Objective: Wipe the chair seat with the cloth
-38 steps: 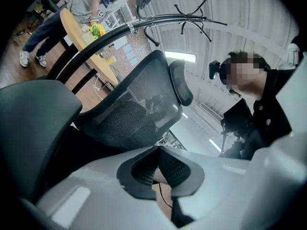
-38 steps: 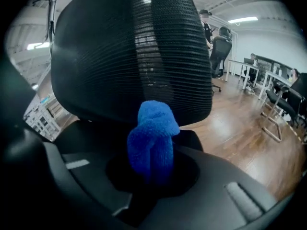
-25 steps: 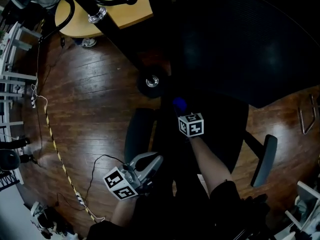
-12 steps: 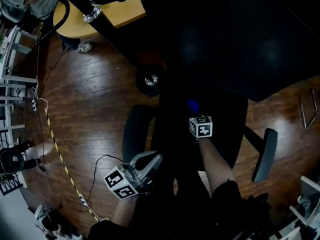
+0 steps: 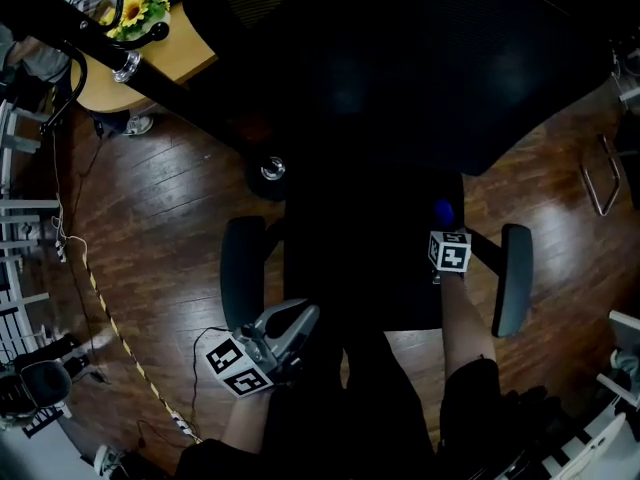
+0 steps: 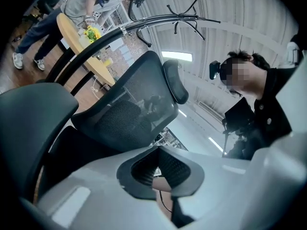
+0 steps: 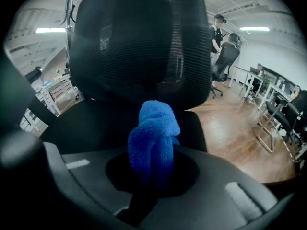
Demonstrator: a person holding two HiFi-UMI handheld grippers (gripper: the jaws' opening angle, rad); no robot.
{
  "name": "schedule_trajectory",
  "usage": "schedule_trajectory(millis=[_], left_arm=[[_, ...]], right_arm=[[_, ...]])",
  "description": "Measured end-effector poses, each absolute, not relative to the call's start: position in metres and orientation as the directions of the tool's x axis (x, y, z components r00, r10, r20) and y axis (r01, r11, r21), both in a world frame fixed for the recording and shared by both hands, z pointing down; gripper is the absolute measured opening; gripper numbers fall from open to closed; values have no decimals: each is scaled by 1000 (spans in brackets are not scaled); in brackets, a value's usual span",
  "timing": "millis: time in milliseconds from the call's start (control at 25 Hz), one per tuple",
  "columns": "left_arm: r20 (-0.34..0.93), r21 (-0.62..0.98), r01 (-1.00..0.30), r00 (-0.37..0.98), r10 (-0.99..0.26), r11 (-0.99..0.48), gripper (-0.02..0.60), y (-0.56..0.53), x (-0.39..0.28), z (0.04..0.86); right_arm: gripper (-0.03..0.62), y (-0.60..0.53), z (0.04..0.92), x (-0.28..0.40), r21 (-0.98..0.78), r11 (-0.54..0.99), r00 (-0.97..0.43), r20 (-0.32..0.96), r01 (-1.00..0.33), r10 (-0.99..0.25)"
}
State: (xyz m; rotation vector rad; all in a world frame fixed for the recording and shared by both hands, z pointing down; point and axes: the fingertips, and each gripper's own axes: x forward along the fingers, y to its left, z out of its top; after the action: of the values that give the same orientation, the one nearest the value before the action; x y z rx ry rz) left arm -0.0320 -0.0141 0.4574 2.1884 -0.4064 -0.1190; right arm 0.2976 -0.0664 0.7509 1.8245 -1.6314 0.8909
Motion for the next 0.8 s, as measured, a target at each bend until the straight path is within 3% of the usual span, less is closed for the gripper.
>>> schedule_trajectory(millis=[160, 440, 600, 800], left_arm=[[55, 791, -230, 950, -309, -566, 2, -11, -27, 455], [49, 788, -238, 944, -327, -568, 2, -9, -36, 455], [50, 787, -257, 933, -357, -560, 2, -12, -47, 461], [51, 780, -299, 906, -421, -550, 2, -13, -73, 454]], right_arm=[[35, -44, 744, 332, -63, -218, 99, 745, -974, -659], [35, -51, 738, 319, -64, -226, 111, 724, -972, -680], [35, -80, 743, 235, -159, -96, -40, 685, -983, -727], [35, -112, 744, 76, -296, 140, -307, 652, -945, -693]])
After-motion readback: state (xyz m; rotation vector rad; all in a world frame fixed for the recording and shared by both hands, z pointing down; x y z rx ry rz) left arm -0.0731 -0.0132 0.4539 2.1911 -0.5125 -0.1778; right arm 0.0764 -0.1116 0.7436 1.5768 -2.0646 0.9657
